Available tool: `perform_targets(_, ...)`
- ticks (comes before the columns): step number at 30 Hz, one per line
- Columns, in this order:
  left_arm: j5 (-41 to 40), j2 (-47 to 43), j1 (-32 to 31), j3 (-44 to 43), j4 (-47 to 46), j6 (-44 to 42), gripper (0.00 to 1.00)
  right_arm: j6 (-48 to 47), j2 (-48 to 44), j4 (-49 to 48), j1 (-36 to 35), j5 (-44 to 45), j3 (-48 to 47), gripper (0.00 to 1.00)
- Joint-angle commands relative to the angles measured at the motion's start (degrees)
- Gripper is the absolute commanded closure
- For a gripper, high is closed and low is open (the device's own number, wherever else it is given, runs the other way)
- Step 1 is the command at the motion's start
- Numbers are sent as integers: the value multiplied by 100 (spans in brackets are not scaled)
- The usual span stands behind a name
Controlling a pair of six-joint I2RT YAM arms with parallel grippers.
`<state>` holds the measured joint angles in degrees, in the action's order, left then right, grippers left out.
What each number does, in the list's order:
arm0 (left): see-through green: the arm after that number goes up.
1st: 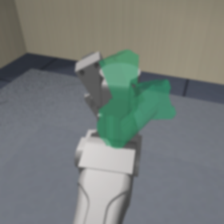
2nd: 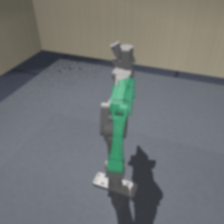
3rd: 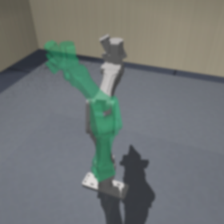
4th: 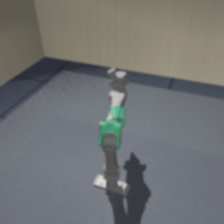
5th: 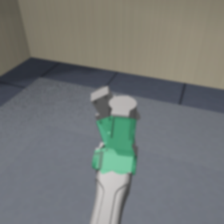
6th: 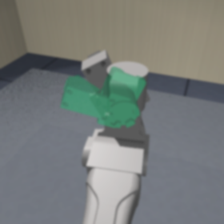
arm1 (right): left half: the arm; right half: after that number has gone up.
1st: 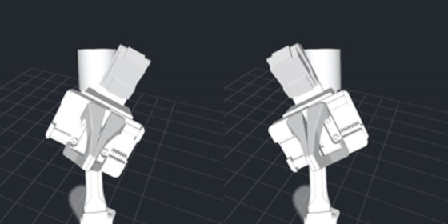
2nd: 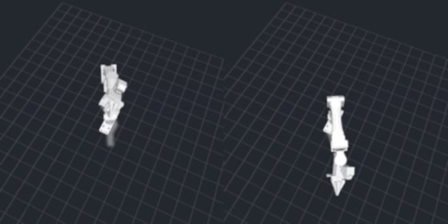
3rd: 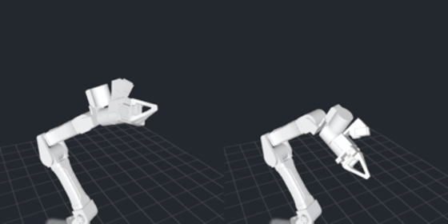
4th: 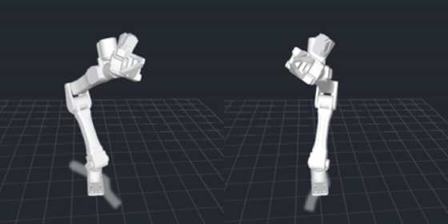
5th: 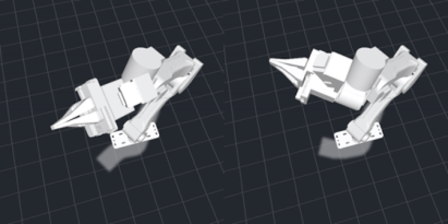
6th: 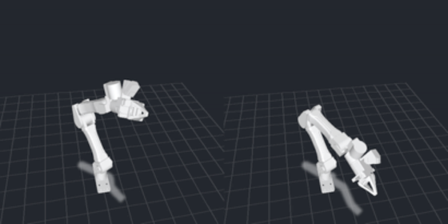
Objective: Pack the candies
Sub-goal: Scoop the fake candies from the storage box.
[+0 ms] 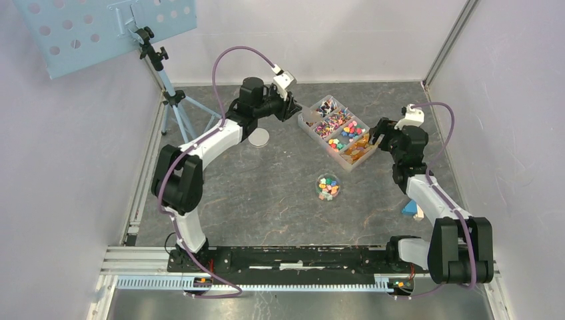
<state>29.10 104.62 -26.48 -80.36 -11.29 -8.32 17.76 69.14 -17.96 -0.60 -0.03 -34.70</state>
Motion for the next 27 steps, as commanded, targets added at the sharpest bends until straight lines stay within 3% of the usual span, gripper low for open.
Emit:
perform_targets(1,-41,105,1,-452,454,-641,98,-49,85,-98,27,-236,-204,19)
perform_targets(9,-799,395,2,-1103,1792,-1153,98,-78,299,-170,32,-504,-184,21)
perform_targets(14,-749,612,2,-1337,2095,-1351,98,-186,450,-112,31,-434,-233,21)
perform_targets(20,-533,866,-12,-1221,1716,-1215,98,-127,890,-75,21,-532,-370,22)
perform_targets(27,-498,738,-6,-381,604,-998,98,39,1419,-135,28,-550,-412,23)
